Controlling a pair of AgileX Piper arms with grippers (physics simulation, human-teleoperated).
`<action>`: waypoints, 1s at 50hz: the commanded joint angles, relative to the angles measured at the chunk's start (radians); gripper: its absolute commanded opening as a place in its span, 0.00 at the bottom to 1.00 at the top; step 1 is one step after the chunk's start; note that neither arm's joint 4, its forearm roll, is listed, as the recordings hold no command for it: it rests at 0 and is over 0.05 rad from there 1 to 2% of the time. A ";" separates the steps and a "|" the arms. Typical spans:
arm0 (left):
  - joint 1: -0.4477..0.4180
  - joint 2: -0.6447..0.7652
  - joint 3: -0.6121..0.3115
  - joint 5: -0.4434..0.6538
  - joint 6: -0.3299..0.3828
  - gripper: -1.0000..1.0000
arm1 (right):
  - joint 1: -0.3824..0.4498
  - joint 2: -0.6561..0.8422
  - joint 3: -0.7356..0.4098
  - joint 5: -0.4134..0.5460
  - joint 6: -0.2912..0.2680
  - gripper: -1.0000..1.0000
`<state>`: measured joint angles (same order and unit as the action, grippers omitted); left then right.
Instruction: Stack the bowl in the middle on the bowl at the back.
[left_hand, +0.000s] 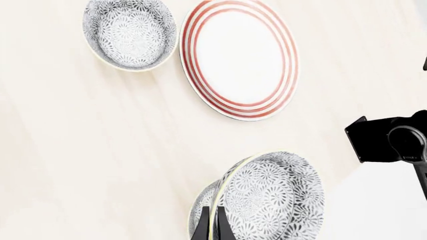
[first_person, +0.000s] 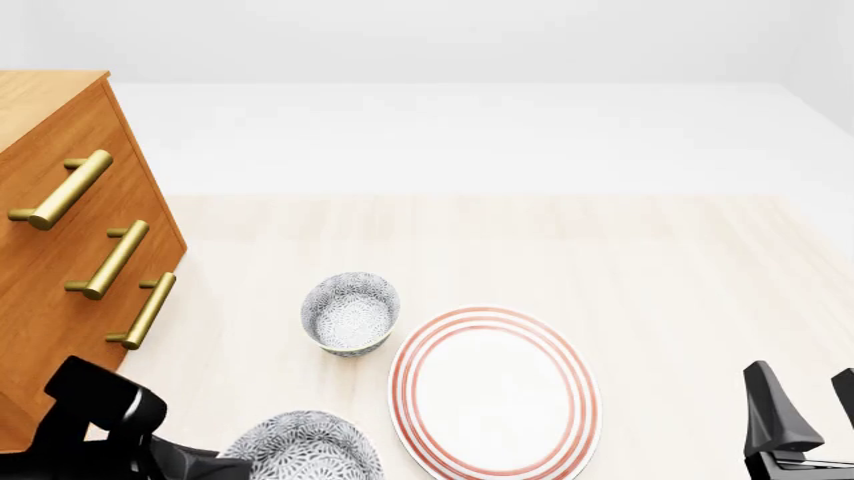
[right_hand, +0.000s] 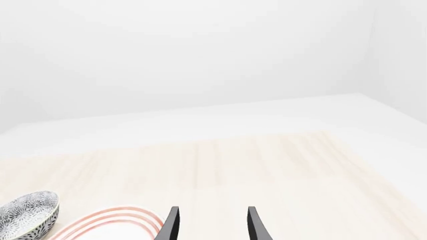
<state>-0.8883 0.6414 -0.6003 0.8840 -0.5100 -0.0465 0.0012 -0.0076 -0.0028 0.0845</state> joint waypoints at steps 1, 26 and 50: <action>-0.064 -0.001 0.040 -0.025 -0.047 0.00 | 0.001 0.000 -0.001 -0.001 0.004 1.00; -0.133 0.043 0.200 -0.166 -0.116 0.00 | -0.005 -0.001 -0.001 -0.002 0.012 1.00; -0.172 0.065 0.266 -0.225 -0.169 1.00 | -0.003 -0.001 0.000 -0.002 0.018 1.00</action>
<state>-1.0434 0.6930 -0.3460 0.6812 -0.6662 -0.0494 0.0006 -0.0080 -0.0050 0.0999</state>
